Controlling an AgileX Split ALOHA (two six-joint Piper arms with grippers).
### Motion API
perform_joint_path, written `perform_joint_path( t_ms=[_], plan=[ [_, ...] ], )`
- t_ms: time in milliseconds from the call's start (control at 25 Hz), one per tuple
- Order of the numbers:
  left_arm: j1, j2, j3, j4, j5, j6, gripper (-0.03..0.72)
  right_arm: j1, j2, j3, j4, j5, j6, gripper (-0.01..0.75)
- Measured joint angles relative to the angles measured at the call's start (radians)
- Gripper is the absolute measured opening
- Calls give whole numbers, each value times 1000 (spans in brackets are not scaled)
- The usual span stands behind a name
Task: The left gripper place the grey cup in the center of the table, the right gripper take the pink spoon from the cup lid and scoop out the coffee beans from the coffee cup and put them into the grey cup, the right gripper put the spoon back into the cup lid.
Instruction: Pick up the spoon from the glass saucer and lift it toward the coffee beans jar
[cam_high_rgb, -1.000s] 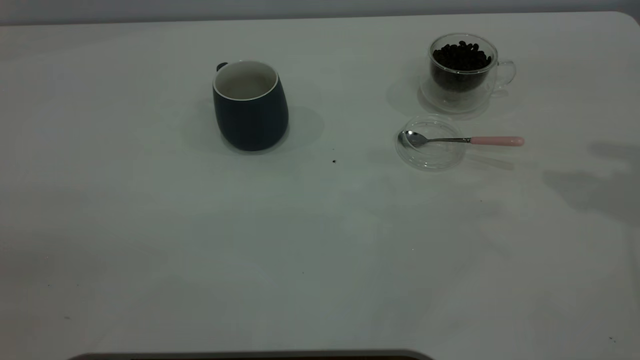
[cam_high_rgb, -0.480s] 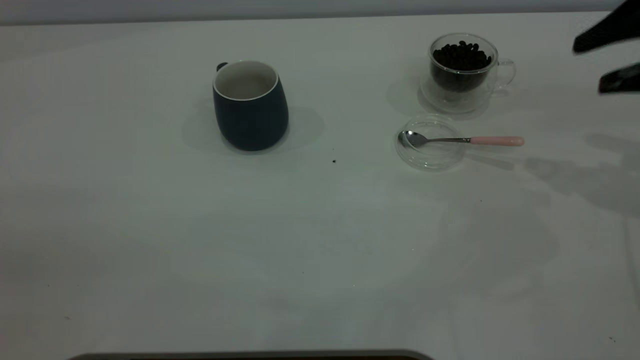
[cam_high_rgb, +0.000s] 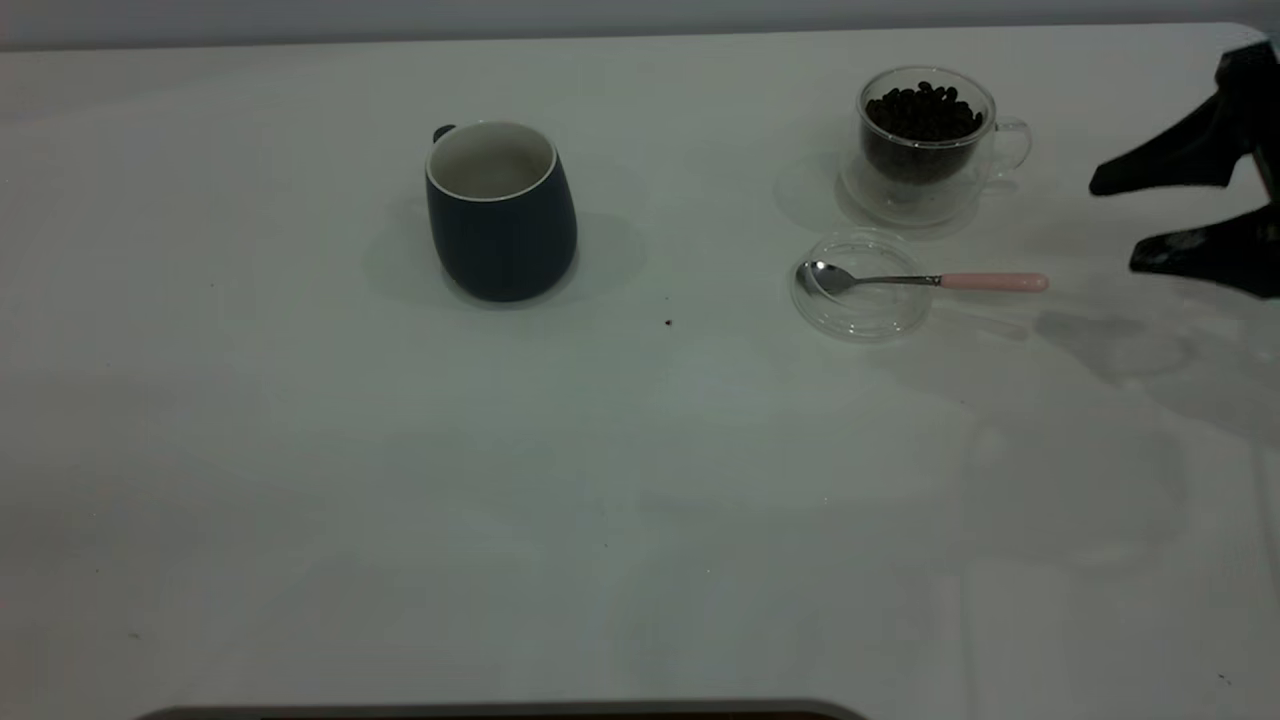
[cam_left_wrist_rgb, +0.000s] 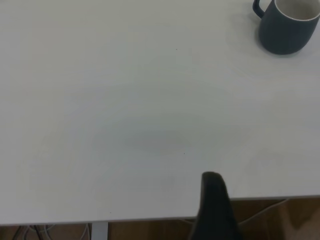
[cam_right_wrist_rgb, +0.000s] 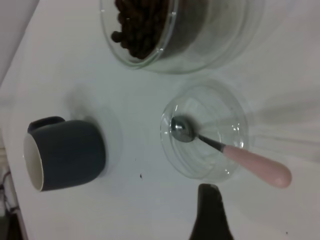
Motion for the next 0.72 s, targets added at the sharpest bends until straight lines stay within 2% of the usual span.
perform_joint_path(
  t_ms=[200, 720],
  plan=[
    [0, 0, 0, 0, 0, 0, 586, 8, 90, -3, 61, 26, -59, 590],
    [0, 0, 0, 0, 0, -1, 586, 104, 153, -86, 68, 26, -44, 589]
  ],
)
